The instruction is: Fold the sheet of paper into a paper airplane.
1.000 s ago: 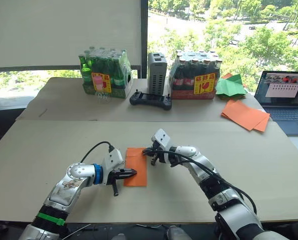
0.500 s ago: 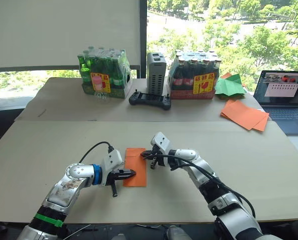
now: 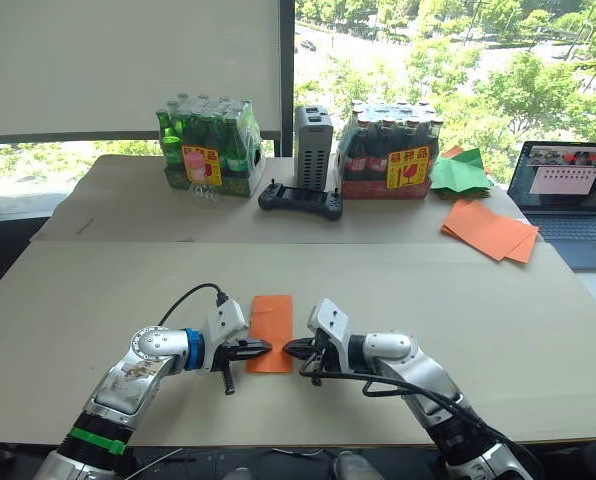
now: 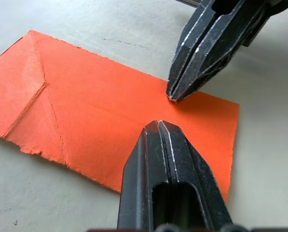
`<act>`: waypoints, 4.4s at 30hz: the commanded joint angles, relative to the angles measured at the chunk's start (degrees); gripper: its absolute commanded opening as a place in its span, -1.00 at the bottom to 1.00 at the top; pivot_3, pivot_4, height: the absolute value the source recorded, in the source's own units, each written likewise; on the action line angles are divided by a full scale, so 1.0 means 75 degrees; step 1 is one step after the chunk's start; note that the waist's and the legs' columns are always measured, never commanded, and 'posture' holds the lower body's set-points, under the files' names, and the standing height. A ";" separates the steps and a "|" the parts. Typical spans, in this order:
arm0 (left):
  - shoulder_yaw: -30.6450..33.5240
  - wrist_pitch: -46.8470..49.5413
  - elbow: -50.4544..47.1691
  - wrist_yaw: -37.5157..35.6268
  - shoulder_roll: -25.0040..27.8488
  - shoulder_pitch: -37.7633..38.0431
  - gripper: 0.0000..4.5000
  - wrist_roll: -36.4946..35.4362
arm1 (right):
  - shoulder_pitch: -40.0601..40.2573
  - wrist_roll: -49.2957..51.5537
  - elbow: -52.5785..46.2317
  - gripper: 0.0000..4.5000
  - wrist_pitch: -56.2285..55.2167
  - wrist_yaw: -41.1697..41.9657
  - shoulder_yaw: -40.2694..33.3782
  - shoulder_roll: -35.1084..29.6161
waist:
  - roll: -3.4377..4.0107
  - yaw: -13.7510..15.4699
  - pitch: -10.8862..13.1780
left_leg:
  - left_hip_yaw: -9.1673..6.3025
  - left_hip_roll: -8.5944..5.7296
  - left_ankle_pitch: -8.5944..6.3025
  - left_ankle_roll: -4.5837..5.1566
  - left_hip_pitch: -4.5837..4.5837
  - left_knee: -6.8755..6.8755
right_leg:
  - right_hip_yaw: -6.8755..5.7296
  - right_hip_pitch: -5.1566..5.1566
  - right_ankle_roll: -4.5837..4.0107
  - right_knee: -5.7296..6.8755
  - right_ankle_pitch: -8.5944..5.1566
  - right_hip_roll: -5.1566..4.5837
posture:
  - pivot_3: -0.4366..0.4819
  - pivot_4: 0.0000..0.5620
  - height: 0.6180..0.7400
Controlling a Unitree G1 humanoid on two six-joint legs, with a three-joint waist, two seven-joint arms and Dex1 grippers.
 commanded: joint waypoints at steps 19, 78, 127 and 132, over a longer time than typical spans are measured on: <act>-0.0069 -0.0050 0.0000 -0.0170 0.0072 -0.0220 -1.00 0.0060 | 0.0414 0.0499 -0.0822 -0.98 0.0591 -0.0011 0.0130 -0.0346 | -0.0001 0.0034 0.0000 | 0.0001 0.0001 0.0000 0.0000 0.0000 0.0000 | 0.0000 0.0002 0.0002 -0.0004 -0.0002 0.0001 | -0.05 -0.47 0.88; -0.0127 -0.0131 0.0364 0.0286 -0.0272 -0.0784 -1.00 0.0097 | -0.0414 0.0533 -0.0931 -0.98 0.1460 -0.1817 -0.0572 -0.1200 | -0.0013 0.0171 0.0010 | -0.0001 -0.0008 0.0000 0.0001 -0.0019 0.0002 | -0.0001 -0.0010 0.0002 -0.0012 -0.0001 -0.0005 | -0.05 -0.47 0.88; -0.0313 -0.0578 0.0565 0.0330 -0.0382 -0.0699 -1.00 0.0636 | 0.0188 0.0183 -0.0987 -0.99 0.0185 -0.3095 -0.1397 0.0146 | -0.0010 0.0157 0.0004 | 0.0001 -0.0008 -0.0001 0.0001 -0.0013 0.0003 | -0.0001 -0.0003 0.0003 -0.0009 -0.0002 -0.0006 | -0.05 -0.47 0.88; -0.0245 -0.0494 0.0580 0.0281 -0.0376 -0.0763 -1.00 0.0578 | 0.0492 -0.1169 -0.1401 -0.99 -0.1161 -0.3114 -0.0410 -0.0596 | -0.0010 0.0160 0.0004 | 0.0002 -0.0009 -0.0001 0.0001 -0.0014 0.0003 | -0.0001 -0.0003 0.0004 -0.0011 -0.0002 -0.0006 | -0.05 -0.47 0.88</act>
